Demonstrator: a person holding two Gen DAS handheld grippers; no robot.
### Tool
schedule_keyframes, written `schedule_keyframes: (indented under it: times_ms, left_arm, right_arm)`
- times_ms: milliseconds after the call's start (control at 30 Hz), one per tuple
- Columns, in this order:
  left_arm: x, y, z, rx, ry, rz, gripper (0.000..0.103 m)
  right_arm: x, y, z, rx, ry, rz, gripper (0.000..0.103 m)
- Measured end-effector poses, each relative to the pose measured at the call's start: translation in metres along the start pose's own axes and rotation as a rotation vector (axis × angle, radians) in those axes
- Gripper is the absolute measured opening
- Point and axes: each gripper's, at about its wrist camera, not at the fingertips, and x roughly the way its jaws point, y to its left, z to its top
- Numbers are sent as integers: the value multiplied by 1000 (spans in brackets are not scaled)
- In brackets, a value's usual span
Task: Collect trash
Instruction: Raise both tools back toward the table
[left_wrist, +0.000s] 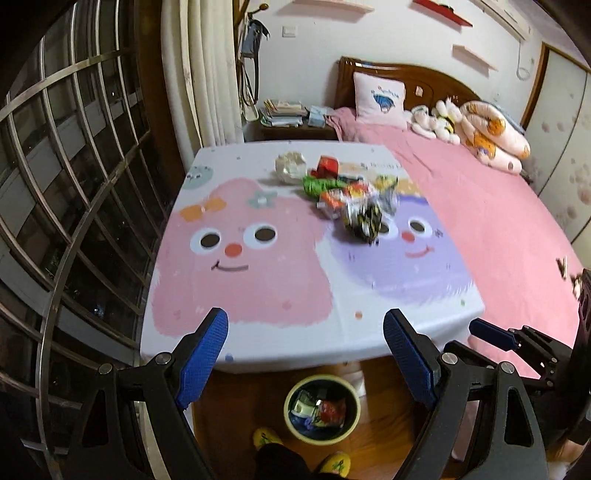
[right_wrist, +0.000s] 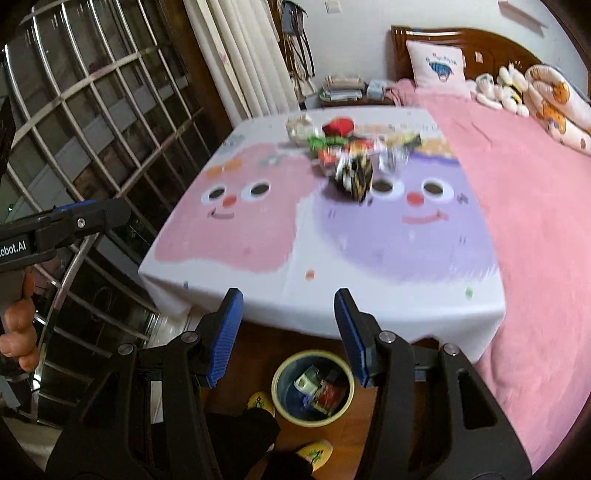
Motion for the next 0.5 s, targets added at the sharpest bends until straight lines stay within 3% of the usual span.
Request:
schedule_keyframes:
  times_ms: [233, 500]
  left_arm:
    - [26, 5, 64, 32, -37, 36, 87]
    - [123, 25, 171, 113, -27, -6, 87]
  right_arm:
    - [21, -11, 72, -32, -48, -25, 48]
    - [98, -37, 170, 27, -29, -97, 48]
